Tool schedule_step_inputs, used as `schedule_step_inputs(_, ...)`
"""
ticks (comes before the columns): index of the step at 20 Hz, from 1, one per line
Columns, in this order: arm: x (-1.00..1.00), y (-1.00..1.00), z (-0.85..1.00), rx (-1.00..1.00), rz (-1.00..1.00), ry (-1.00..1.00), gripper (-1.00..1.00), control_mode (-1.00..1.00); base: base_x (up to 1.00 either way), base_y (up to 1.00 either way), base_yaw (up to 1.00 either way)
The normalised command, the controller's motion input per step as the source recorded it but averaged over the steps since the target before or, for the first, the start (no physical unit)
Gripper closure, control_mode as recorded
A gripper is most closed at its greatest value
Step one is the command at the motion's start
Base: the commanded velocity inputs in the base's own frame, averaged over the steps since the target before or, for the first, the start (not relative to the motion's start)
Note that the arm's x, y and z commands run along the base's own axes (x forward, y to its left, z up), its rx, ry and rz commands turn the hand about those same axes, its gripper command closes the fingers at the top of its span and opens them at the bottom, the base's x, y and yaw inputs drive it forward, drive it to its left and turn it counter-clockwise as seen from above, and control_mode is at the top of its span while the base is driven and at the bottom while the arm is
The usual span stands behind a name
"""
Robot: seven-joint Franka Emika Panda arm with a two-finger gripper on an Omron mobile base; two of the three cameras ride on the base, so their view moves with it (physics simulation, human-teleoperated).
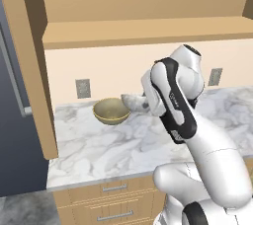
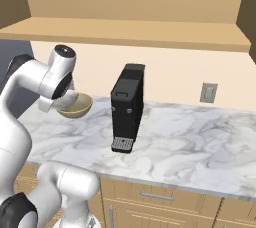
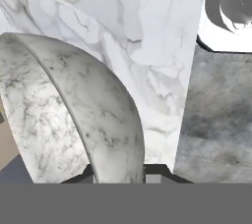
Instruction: Pick up the bowls on the counter and stack them on top of one another in the open cabinet. Place the smaller bowl on top of the larger bowl.
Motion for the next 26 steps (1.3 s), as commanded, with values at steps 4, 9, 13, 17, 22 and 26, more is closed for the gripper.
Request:
schedule_step_inputs(4, 0.53, 0.24, -0.51, -0.04, 0.0, 0.11, 1.0, -1.0, 0.0, 0.0, 0.0)
schedule_step_inputs(9, 0.47, 0.28, -0.36, -0.05, -0.04, 0.05, 1.0, -1.0, 0.0, 0.0, 0.0)
schedule_step_inputs(13, 0.45, 0.31, -0.23, -0.09, -0.08, 0.01, 1.0, -1.0, 0.0, 0.0, 0.0)
schedule_step_inputs(17, 0.37, 0.32, -0.17, -0.12, -0.09, 0.0, 1.0, -1.0, 0.0, 0.0, 0.0)
schedule_step_inputs(22, 0.37, 0.25, -0.25, -0.13, -0.08, 0.0, 1.0, -1.0, 0.0, 0.0, 0.0)
schedule_step_inputs(26, 0.32, 0.05, -0.18, -0.14, -0.07, 0.0, 1.0, -1.0, 0.0, 0.0, 0.0)
